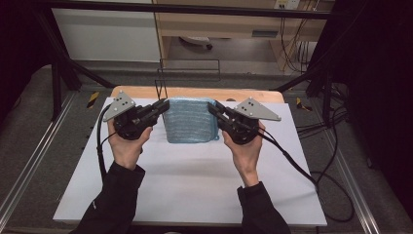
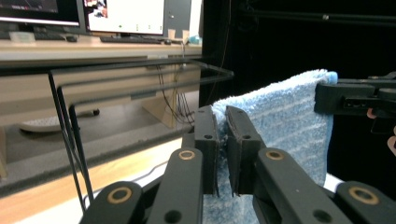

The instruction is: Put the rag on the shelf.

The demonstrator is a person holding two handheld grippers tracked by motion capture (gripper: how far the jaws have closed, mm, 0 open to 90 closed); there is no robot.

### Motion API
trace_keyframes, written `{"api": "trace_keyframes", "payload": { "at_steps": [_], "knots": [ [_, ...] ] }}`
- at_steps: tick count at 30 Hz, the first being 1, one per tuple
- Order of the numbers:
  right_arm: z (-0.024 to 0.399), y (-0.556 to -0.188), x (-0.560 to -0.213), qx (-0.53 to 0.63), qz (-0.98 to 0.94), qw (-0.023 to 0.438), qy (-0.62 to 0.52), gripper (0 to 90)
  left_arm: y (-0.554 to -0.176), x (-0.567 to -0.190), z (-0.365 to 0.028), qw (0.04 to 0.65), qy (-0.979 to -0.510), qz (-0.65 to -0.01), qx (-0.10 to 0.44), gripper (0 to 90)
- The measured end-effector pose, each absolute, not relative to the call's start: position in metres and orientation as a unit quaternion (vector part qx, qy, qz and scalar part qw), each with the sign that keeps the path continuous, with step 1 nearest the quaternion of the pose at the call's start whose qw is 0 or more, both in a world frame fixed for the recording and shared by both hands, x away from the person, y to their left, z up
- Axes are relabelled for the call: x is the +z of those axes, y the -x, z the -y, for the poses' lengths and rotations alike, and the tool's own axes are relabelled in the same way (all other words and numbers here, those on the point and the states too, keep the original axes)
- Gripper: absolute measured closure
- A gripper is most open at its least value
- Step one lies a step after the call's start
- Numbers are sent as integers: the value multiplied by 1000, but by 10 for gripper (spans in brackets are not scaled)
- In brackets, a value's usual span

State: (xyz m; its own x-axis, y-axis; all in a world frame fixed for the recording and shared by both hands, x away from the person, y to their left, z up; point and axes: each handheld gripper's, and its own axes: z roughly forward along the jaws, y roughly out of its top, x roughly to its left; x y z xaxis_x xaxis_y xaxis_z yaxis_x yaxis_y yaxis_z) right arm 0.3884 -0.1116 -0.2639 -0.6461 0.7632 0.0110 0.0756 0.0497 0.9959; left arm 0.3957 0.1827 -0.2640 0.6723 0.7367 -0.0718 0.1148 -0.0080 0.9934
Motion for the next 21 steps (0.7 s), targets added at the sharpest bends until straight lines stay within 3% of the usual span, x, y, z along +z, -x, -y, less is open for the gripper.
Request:
{"api": "trace_keyframes", "payload": {
  "at_steps": [21],
  "knots": [
    [104, -395, -220, 632, -642, 318, -295, 816, -406, -226, -185, 658, -629, -304, 281, 840]
  ]
}}
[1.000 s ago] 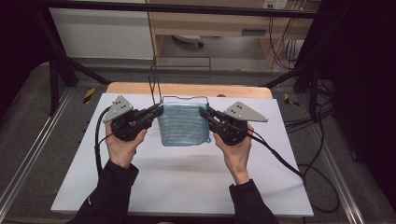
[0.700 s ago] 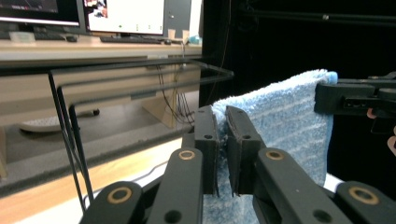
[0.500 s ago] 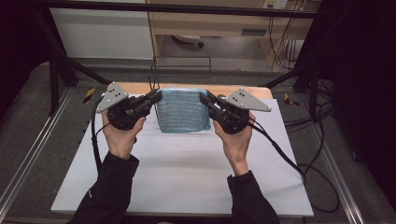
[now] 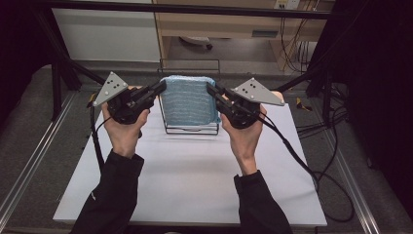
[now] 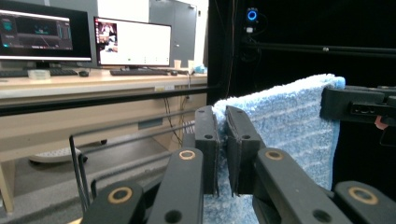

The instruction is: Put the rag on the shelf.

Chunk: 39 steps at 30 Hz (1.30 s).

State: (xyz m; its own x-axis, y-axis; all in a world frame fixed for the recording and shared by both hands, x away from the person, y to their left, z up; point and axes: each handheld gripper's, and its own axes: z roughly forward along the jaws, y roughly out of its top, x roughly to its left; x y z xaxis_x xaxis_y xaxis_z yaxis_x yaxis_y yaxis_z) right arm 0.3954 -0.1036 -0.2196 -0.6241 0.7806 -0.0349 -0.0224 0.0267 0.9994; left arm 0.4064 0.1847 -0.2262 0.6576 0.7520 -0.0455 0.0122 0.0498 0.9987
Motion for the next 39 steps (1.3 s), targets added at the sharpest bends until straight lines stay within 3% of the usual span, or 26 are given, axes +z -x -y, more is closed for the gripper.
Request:
{"api": "trace_keyframes", "payload": {
  "at_steps": [39],
  "knots": [
    [81, -433, -148, 649, -615, 359, -266, 816, -436, -161, -199, 685, -582, -290, 327, 840]
  ]
}}
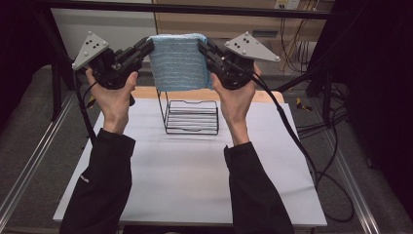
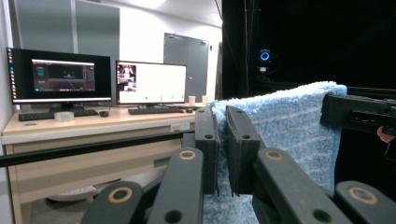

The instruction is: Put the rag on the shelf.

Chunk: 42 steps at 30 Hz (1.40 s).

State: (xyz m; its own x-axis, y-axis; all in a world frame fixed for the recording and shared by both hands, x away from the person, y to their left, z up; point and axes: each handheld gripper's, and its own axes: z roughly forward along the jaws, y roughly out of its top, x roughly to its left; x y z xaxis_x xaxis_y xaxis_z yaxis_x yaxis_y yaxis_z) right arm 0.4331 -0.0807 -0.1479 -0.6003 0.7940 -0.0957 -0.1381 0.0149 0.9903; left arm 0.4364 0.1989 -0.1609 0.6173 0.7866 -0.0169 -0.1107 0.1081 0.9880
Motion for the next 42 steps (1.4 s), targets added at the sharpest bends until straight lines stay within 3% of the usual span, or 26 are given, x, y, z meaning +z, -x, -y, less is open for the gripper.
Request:
{"api": "trace_keyframes", "payload": {
  "at_steps": [25, 42],
  "knots": [
    [82, -476, -129, 650, -609, 372, -261, 817, -477, -148, -190, 700, -553, -299, 338, 841],
    [83, -505, -156, 634, -625, 358, -282, 816, -508, -172, -189, 672, -582, -309, 338, 841]
  ]
}}
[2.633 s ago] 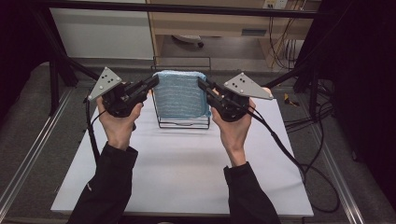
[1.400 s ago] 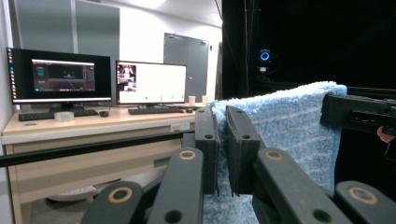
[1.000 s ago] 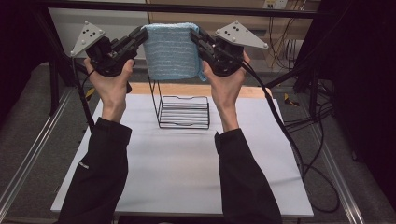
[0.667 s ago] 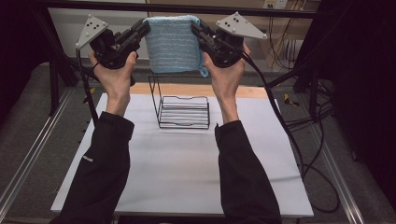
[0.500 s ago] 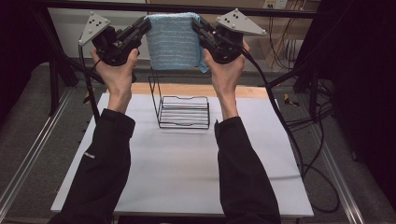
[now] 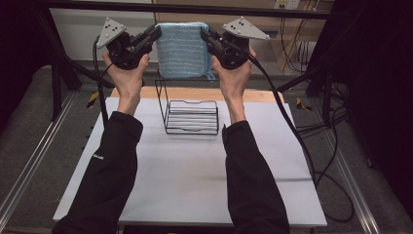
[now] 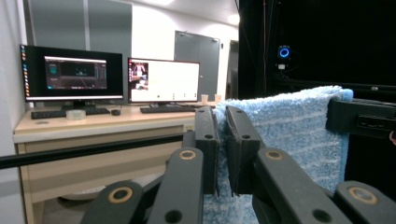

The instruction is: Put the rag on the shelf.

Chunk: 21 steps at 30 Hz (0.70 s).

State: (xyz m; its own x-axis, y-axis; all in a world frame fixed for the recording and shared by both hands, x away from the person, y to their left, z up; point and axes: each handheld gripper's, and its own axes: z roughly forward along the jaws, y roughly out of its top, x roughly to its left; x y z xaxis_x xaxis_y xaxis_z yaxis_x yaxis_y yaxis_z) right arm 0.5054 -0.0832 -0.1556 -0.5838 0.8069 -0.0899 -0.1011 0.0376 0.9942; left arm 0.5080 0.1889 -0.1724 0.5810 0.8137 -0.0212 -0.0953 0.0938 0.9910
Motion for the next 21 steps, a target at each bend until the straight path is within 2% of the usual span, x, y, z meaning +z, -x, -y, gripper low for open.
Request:
{"api": "trace_keyframes", "payload": {
  "at_steps": [21],
  "knots": [
    [96, -516, -203, 610, -652, 334, -302, 815, -517, -217, -182, 645, -624, -301, 323, 841]
  ]
}}
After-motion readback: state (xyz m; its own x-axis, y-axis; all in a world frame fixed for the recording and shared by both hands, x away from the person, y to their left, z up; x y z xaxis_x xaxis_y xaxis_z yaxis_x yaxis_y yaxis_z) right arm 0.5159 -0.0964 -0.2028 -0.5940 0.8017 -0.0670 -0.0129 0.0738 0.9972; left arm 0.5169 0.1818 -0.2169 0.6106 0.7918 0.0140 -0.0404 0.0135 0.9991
